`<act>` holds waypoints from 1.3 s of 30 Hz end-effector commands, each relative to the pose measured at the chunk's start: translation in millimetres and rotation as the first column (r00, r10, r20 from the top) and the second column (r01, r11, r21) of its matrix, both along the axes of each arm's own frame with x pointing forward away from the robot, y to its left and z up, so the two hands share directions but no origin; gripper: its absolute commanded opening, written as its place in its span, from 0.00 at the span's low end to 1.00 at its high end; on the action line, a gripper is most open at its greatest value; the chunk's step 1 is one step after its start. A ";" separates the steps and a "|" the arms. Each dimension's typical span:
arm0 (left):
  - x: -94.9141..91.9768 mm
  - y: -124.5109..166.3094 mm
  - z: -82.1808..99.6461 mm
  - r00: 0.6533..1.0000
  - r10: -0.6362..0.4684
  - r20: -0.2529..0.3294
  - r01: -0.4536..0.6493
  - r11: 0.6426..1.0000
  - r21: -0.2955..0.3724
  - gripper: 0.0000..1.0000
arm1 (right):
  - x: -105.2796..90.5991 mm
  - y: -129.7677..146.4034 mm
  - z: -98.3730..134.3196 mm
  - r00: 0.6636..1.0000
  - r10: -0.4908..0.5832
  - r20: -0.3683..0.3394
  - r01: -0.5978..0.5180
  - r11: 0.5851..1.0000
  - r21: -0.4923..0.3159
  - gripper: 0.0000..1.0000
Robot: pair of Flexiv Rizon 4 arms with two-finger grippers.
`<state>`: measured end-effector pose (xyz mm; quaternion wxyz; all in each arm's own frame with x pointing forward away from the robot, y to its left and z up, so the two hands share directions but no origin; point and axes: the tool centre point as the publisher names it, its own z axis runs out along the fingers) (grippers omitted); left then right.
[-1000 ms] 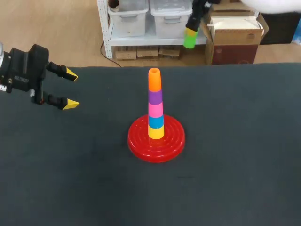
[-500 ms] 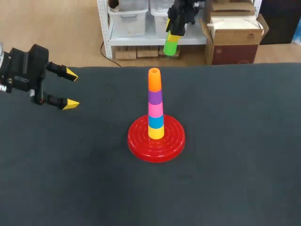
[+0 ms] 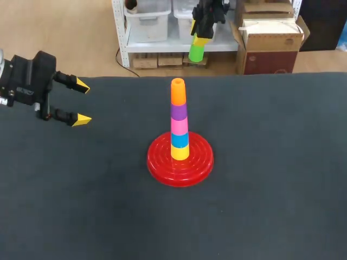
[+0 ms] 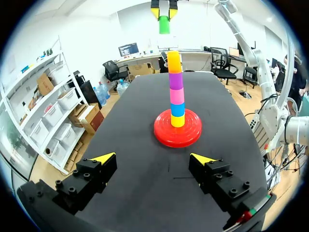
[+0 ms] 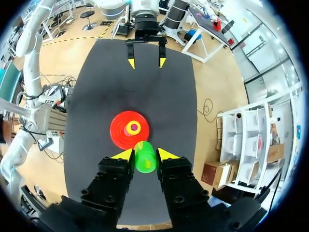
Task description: Pick up and stack the cylinders on the red base in this order: pink,purple,orange,green
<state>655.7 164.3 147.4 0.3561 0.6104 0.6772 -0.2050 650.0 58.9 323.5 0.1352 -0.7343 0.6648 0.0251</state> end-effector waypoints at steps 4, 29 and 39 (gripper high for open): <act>-0.3 0.4 -0.6 1.000 -0.001 0.001 0.001 1.000 0.001 1.00 | 10.6 -5.6 3.1 0.998 -0.059 -0.007 0.059 0.997 0.044 0.00; -0.3 0.4 -0.6 1.000 -0.001 0.001 0.001 1.000 0.001 1.00 | 11.3 28.4 7.7 0.991 0.123 -0.044 -0.125 0.991 -0.050 0.00; -0.3 0.4 -0.6 1.000 -0.001 0.001 0.001 1.000 0.001 1.00 | -2.1 37.5 -1.9 0.969 0.203 -0.143 -0.225 0.960 -0.167 0.00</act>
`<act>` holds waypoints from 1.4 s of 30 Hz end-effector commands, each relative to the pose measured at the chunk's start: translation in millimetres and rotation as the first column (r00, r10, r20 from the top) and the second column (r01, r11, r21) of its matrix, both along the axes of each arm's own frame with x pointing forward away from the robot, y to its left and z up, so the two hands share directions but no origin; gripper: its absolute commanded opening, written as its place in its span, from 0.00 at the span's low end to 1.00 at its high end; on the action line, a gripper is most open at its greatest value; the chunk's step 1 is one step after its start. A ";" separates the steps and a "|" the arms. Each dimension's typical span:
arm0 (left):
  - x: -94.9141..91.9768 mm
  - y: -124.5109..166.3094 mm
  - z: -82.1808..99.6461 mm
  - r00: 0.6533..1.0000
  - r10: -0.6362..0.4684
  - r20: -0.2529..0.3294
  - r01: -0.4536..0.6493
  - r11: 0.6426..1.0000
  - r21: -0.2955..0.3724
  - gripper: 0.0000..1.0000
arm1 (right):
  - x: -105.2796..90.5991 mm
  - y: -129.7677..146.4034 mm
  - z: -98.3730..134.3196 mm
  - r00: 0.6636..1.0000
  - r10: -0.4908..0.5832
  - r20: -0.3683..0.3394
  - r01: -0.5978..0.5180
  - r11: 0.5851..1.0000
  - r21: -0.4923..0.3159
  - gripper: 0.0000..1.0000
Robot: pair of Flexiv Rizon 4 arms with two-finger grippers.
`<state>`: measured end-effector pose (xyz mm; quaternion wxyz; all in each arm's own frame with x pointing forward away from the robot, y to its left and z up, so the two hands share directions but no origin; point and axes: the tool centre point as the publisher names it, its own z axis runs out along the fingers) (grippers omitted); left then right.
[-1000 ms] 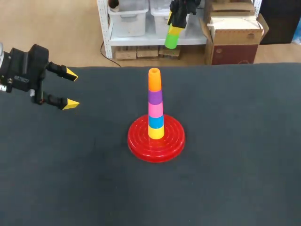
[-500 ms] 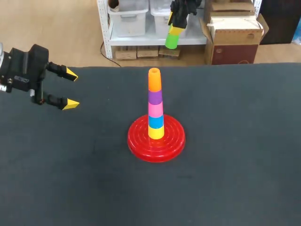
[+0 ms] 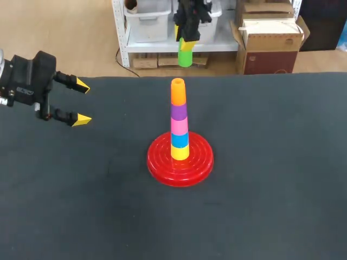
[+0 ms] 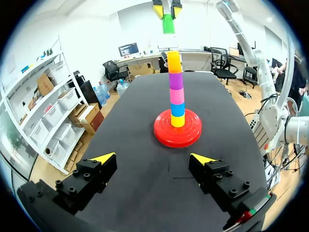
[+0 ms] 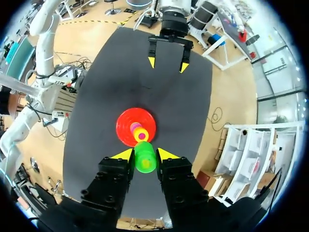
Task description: Pick up and stack the cylinders on the red base in this order: pink,purple,orange,green
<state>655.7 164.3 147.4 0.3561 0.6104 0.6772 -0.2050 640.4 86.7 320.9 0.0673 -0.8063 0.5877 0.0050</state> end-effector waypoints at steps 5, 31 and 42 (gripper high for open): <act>-0.3 0.3 -0.6 1.000 -0.001 0.001 0.001 1.000 0.001 1.00 | 1.1 12.9 -5.4 0.996 0.009 -0.091 -0.015 0.998 -0.061 0.00; -0.3 0.3 -0.6 1.000 -0.001 0.001 0.001 1.000 0.001 1.00 | -32.7 7.7 -25.0 0.993 -0.114 0.023 0.114 0.993 -0.039 0.00; -0.3 0.3 -0.6 1.000 -0.001 0.001 0.001 1.000 0.001 1.00 | -22.3 9.3 -27.1 0.986 -0.144 -0.088 0.143 0.990 -0.017 0.00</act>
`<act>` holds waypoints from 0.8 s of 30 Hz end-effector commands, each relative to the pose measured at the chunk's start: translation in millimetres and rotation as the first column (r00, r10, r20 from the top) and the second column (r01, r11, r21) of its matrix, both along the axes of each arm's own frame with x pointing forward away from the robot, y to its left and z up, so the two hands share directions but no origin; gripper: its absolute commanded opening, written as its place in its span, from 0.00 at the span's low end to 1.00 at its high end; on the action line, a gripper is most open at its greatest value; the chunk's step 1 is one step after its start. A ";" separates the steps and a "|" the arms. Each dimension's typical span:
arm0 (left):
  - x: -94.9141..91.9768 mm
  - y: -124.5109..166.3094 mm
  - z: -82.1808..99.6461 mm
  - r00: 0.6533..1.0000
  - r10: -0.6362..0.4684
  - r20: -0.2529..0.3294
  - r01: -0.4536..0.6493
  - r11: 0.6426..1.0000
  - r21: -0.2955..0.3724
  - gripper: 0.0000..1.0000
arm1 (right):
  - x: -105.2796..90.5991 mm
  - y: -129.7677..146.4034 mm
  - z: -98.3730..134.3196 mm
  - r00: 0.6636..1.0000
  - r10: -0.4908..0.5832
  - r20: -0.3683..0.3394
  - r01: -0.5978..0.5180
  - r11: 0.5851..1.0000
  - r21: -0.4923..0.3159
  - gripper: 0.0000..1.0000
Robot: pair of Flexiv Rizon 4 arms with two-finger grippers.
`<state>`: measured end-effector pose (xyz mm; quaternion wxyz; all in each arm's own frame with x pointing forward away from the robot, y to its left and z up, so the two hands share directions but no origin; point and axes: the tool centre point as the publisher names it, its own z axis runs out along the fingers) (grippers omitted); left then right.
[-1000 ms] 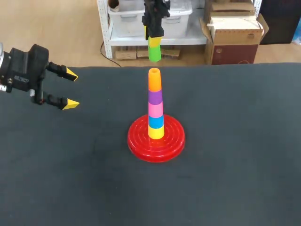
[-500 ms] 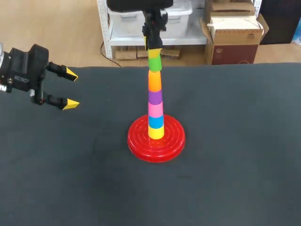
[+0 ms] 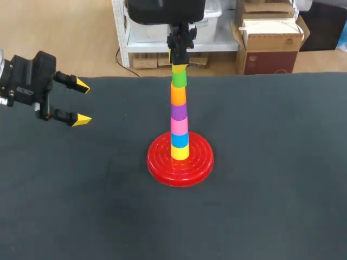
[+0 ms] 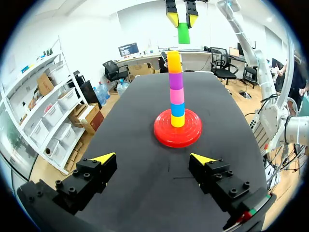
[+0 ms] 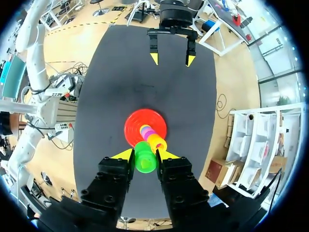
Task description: Pick up and stack the cylinders on the red base in this order: pink,purple,orange,green
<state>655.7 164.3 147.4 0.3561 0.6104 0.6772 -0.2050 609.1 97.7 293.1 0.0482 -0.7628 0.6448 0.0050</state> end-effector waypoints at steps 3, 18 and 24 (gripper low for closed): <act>-0.3 0.4 -0.6 1.000 -0.001 0.001 0.001 1.000 0.001 1.00 | 10.2 -3.1 0.5 0.997 -0.013 -0.074 0.014 1.000 0.022 0.00; -0.3 0.4 -0.6 1.000 -0.001 0.001 0.001 1.000 0.001 1.00 | 17.2 -1.1 -9.1 0.995 0.002 -0.101 -0.004 1.000 -0.025 0.00; -0.3 0.4 -0.6 1.000 -0.001 0.001 0.001 1.000 0.001 1.00 | 21.0 -1.2 -13.6 0.994 -0.004 -0.107 0.001 0.999 -0.032 0.00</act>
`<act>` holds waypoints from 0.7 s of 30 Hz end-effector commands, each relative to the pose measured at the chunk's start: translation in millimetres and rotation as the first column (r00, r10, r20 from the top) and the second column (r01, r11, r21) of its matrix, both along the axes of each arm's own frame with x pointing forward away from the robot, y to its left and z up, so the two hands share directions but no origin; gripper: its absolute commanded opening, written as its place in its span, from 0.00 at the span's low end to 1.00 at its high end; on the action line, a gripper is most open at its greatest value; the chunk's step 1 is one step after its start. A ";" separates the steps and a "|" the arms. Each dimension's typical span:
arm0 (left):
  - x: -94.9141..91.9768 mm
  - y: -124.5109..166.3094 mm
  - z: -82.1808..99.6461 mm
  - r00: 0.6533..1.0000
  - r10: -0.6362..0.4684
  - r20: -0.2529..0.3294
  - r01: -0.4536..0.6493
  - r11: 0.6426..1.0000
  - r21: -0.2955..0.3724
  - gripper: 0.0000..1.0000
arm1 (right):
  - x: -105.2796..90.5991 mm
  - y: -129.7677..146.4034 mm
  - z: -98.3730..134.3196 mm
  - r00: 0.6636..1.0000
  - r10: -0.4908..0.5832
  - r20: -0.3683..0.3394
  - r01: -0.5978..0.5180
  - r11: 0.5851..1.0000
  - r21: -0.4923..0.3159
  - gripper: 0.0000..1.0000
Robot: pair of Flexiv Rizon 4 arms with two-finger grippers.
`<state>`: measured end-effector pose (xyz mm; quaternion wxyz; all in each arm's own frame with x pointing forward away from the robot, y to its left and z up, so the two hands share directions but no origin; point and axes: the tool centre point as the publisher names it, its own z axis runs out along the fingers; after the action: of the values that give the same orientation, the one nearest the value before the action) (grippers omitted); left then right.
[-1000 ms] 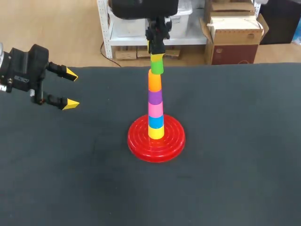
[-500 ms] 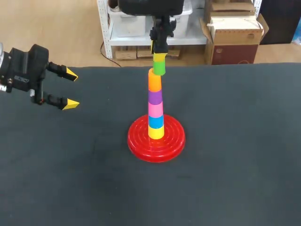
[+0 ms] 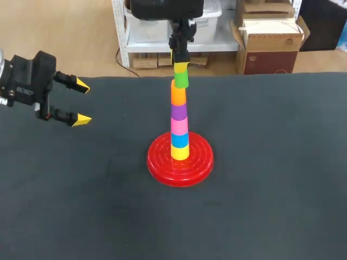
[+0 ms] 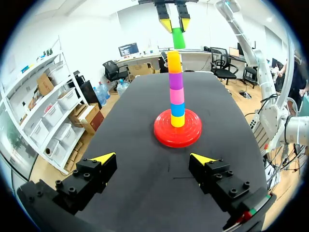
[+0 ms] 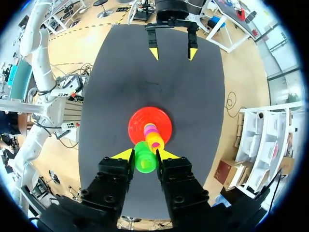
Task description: Pick up and stack the cylinders on the red base in this order: pink,purple,orange,green
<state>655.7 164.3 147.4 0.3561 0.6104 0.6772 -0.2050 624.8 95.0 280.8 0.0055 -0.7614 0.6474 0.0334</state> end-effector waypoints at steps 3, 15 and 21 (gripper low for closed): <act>-0.3 0.4 -0.6 1.000 -0.001 0.001 0.001 1.000 0.001 1.00 | 9.2 2.4 -1.5 1.000 -0.011 -0.005 0.011 1.000 -0.010 0.00; -0.3 0.4 -0.6 1.000 -0.001 0.001 0.001 1.000 0.001 1.00 | 20.3 6.7 0.8 1.000 -0.010 0.016 0.010 1.000 -0.010 0.00; -0.3 0.4 -0.6 1.000 -0.001 0.001 0.001 1.000 0.001 1.00 | 13.9 6.1 -4.7 1.000 -0.010 0.000 0.010 1.000 -0.009 0.00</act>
<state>655.7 164.3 147.4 0.3561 0.6104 0.6772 -0.2050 639.7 101.9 277.5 0.0017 -0.7583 0.6512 0.0295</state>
